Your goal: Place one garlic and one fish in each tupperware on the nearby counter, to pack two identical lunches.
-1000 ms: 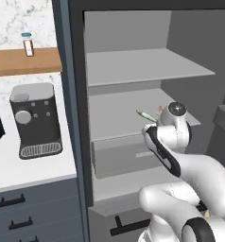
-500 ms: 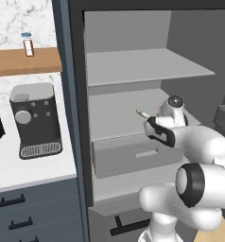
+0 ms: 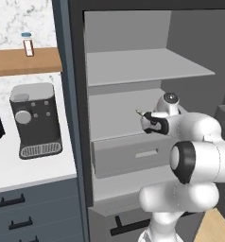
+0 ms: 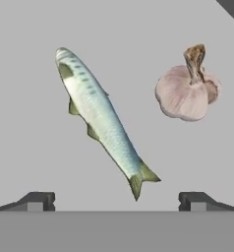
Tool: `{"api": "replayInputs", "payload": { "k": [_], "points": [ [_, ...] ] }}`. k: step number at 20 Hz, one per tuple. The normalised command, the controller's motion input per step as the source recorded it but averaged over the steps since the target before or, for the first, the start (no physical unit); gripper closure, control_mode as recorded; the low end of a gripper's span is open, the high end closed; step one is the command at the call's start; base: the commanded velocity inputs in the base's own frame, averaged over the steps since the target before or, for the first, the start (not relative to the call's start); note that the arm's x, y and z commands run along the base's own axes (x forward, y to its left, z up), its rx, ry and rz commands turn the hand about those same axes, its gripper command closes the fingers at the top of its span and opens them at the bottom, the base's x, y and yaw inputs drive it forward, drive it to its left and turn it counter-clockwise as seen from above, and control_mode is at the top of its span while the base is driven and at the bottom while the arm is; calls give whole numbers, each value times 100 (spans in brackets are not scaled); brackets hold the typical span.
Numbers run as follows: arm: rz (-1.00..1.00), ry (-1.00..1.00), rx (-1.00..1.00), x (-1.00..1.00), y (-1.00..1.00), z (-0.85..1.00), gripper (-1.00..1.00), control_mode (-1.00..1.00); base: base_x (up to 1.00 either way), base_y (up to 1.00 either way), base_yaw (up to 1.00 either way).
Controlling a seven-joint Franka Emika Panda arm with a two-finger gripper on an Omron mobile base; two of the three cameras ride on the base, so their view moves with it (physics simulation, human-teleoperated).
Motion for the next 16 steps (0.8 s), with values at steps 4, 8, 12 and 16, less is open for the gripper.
{"api": "replayInputs", "payload": {
  "k": [4, 8, 12, 16],
  "points": [
    [5, 0, 0, 31, -6, -7, -100, -100, 0, 0, 0],
    [5, 0, 0, 29, -4, -8, -100, -100, 0, 0, 0],
    [5, 0, 0, 31, -5, -10, -100, -100, 0, 0, 0],
    [6, 2, 0, 29, -3, -15, -100, -100, 0, 0, 0]
  ]
}}
